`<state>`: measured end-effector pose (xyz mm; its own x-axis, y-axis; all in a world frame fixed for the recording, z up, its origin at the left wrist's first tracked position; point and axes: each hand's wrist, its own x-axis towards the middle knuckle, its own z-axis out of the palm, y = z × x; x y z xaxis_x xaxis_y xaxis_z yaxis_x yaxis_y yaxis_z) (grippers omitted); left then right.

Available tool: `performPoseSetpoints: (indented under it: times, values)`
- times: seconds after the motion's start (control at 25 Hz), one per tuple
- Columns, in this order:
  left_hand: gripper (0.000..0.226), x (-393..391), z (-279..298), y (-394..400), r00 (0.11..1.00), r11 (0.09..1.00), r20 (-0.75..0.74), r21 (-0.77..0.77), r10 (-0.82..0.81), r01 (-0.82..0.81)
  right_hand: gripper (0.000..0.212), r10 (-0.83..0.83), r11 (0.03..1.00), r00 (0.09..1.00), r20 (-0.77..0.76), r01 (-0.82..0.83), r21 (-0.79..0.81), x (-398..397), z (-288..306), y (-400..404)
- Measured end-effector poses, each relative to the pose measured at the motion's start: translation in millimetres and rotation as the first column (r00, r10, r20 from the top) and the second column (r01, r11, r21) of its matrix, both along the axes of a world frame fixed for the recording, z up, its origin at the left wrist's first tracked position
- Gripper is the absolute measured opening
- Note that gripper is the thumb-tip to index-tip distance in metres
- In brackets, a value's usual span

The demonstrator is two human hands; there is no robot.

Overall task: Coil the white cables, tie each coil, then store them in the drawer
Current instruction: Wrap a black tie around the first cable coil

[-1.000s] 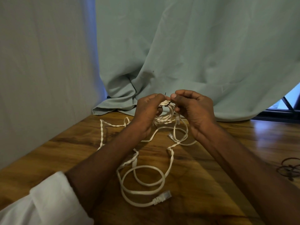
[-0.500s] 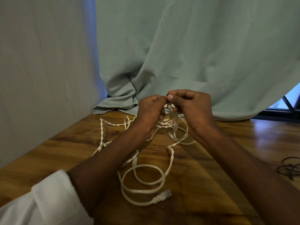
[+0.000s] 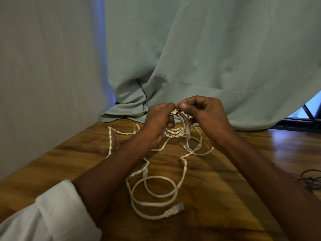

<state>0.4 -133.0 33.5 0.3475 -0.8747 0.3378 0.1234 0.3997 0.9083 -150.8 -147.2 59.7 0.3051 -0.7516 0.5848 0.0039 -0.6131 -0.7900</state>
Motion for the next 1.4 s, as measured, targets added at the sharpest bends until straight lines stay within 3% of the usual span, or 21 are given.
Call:
performPoseSetpoints:
  times: [0.2, 0.32, 0.56, 0.68, 0.84, 1.12, 1.28, 1.4]
  values:
    - [0.025, -3, 3, 4, 0.995, 0.995, -0.013, -0.003, -0.096, 0.096, 0.012, -0.003, 0.998, 0.991, 0.131, 0.011, -0.058, 4, -3, 5]
    - [0.021, -6, 0, 4, 0.991, 0.99, -0.038, 0.047, -0.127, 0.129, 0.022, -0.039, 0.998, 0.992, 0.121, 0.045, -0.049, 2, -4, 4]
    - [0.017, -5, -6, -3, 0.993, 0.986, -0.081, 0.139, -0.085, 0.096, 0.009, -0.01, 0.979, 0.991, 0.13, -0.017, 0.201, 2, -4, -2]
    - [0.016, -2, -7, -4, 0.992, 0.981, -0.114, 0.176, -0.061, 0.081, 0.015, 0.064, 0.929, 0.987, 0.151, -0.114, 0.353, -1, 0, -4]
    - [0.015, -1, -6, -4, 0.993, 0.982, -0.105, 0.174, -0.054, 0.072, 0.024, 0.118, 0.897, 0.982, 0.147, -0.169, 0.409, -5, 4, -4]
    - [0.012, -7, -5, 0, 0.994, 0.997, 0.082, -0.011, -0.076, 0.077, 0.026, -0.071, 0.889, 0.962, 0.263, -0.059, 0.455, -3, 3, -1]
    - [0.019, -6, -6, -3, 0.961, 0.995, 0.275, -0.1, 0.035, -0.008, 0.019, -0.131, 0.876, 0.946, 0.298, -0.03, 0.48, -3, 0, -3]
    - [0.023, -4, -8, -5, 0.95, 0.994, 0.305, -0.104, 0.066, -0.035, 0.018, -0.123, 0.869, 0.952, 0.279, -0.032, 0.494, -2, -2, -4]
